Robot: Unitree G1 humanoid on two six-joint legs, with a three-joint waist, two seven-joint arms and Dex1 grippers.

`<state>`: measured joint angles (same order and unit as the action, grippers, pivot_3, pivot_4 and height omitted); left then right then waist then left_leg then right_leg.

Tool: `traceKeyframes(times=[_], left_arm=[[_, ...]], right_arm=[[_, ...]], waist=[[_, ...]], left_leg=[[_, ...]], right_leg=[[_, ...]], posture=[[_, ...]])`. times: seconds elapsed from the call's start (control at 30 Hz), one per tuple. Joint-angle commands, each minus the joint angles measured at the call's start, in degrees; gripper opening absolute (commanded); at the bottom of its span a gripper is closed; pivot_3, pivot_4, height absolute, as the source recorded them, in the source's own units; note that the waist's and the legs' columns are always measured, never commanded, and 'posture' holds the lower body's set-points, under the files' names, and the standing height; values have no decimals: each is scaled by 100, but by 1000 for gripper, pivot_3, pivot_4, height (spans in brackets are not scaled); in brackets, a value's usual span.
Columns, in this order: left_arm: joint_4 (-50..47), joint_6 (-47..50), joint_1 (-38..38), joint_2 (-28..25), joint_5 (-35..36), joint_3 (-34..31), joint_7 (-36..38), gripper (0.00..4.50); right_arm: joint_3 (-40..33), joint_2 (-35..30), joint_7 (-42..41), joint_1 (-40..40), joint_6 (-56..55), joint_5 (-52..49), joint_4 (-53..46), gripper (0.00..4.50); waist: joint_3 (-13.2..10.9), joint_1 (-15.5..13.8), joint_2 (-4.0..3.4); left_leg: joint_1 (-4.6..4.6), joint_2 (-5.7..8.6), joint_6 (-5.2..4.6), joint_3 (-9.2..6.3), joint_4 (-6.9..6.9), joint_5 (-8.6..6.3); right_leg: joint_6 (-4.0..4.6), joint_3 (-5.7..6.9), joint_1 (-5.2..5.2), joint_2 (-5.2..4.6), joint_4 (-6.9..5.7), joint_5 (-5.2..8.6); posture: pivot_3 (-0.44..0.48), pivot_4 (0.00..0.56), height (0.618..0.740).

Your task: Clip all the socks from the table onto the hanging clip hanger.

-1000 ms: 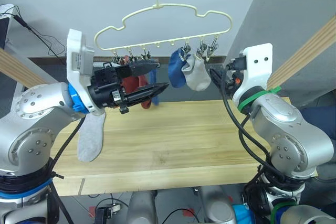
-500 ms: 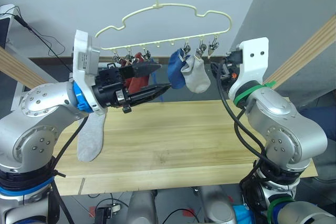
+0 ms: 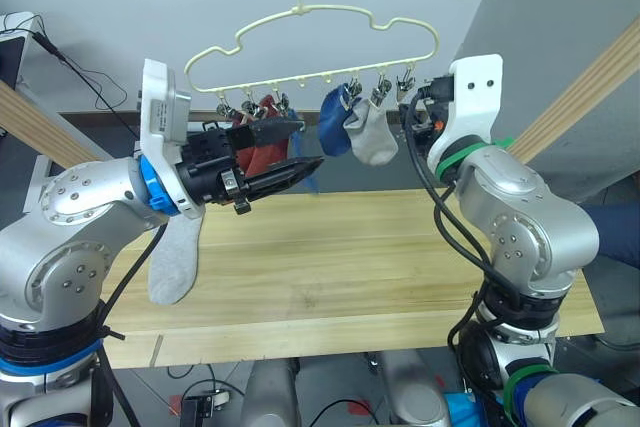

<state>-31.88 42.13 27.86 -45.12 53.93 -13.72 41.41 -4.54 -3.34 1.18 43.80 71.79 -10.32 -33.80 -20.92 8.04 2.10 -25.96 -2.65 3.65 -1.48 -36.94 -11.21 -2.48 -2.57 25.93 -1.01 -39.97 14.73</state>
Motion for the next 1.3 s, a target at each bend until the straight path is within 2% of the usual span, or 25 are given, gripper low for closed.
traceKeyframes(times=[0.03, 0.77, 0.83, 1.3], left_arm=[[-225, -33, 17, -81, 72, -77, -41, 2789], [-337, 29, -24, -154, 108, -134, -326, 2789], [-344, 29, -25, -158, 120, -131, -347, 2789], [-335, -29, -29, -95, 41, -46, -426, 2789]], right_arm=[[-36, 46, 4, 99, -165, -23, -92, 1971], [150, -8, 8, 471, -1384, 124, 1343, 1971], [143, -10, 28, 529, -1435, 138, 1414, 1971], [37, 38, 129, 935, -1517, 246, 1668, 1971]], waist=[[0, -1, 0], [0, -21, 0], [0, -22, 0], [0, -66, 0]], left_leg=[[0, 0, 0, 0, 0, 0], [0, 1, 0, 1, 2, 0], [0, 1, 0, 0, 2, 0], [0, 0, 0, 0, 3, 0]], right_leg=[[0, 0, 0, 0, 0, 0], [1, 0, 0, -1, 1, 0], [1, 0, 0, -1, 1, -1], [2, 1, 0, -1, 0, -1]], posture=[[-199, 328, 740], [-171, 331, 740], [-146, 327, 740], [-153, 325, 740]])
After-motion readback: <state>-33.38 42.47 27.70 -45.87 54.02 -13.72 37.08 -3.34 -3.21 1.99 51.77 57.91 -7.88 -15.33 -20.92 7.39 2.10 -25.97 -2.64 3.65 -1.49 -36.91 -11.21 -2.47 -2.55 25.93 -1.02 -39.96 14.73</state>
